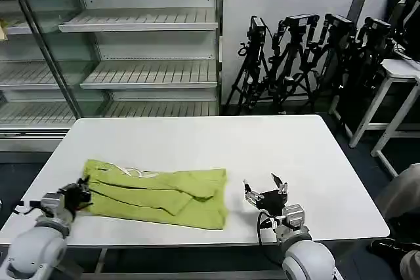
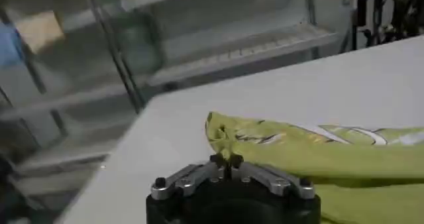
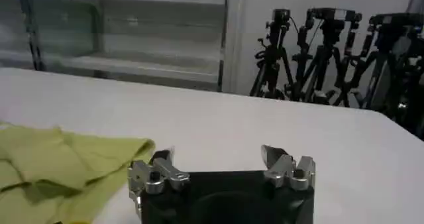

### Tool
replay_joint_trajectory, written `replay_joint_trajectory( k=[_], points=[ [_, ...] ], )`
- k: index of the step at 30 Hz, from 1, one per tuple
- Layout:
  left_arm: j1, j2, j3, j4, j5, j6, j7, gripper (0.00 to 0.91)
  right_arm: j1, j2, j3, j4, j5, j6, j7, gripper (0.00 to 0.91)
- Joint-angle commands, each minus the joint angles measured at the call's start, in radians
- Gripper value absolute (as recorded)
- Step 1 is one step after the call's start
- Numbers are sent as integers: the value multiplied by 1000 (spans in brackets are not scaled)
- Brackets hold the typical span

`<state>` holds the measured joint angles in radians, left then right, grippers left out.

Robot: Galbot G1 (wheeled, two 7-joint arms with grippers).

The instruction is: Fold and organize the clothes.

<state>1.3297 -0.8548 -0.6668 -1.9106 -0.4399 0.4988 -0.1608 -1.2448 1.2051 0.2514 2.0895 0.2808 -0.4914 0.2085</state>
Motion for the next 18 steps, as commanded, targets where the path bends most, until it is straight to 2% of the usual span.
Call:
replay_joint_trajectory(
  k=[1, 6, 12, 18],
  points=[
    [-22, 46, 17, -178, -104, 77, 2, 20, -2, 2, 1, -4, -2, -5, 0, 907],
    [-27, -37, 174, -288, -43, 62, -13, 20, -9, -2, 11, -6, -2, 2, -6, 907],
    [-77, -124, 399, -316, 13, 61, -32, 10, -11, -8, 23, 3, -4, 3, -7, 907],
    [-115, -172, 514, -295, 12, 77, -47, 20, -27, -18, 52, 11, -2, 6, -8, 907]
  ],
)
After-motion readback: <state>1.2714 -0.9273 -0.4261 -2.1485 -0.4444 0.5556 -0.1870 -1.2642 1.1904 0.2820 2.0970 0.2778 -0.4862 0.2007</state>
